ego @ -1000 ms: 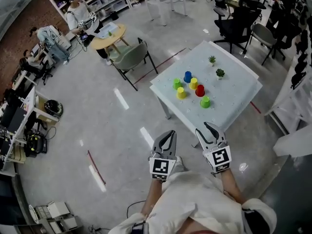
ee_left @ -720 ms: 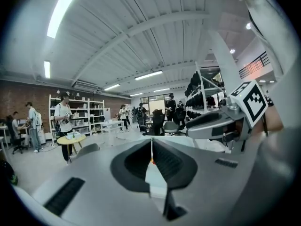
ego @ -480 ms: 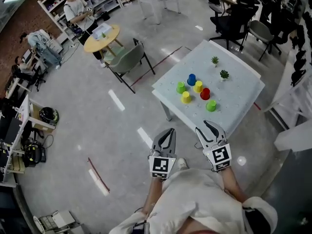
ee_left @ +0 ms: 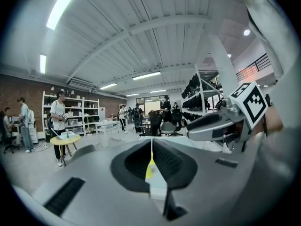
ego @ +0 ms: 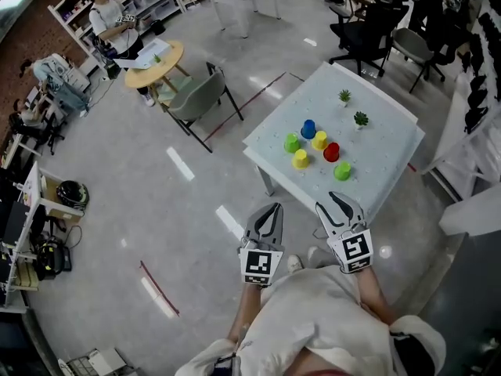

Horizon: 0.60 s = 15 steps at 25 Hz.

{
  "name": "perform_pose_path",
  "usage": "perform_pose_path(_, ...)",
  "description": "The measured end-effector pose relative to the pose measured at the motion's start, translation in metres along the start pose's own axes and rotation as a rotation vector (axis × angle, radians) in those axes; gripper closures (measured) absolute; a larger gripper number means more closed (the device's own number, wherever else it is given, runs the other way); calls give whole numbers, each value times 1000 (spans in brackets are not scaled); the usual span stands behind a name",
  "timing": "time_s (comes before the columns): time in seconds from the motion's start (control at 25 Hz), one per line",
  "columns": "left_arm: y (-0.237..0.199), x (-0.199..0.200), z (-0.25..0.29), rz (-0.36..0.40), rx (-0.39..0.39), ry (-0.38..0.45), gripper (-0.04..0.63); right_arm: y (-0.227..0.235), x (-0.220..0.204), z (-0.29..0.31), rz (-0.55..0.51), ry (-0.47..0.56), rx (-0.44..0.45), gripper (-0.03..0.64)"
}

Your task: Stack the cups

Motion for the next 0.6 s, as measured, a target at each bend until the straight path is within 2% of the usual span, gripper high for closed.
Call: perform_pose_path(0.6, -43, 2, 33, 22, -29, 4, 574, 9, 6, 47, -1, 5, -34, 457)
Point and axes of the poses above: the fingertips, and each gripper's own axes: z forward along the fingers, y to its right, x out of its top, the point moved 10 cm from there along -z, backward along the fingers, and after that the axes turned 15 degrees about -x, right-handed, at the moved point
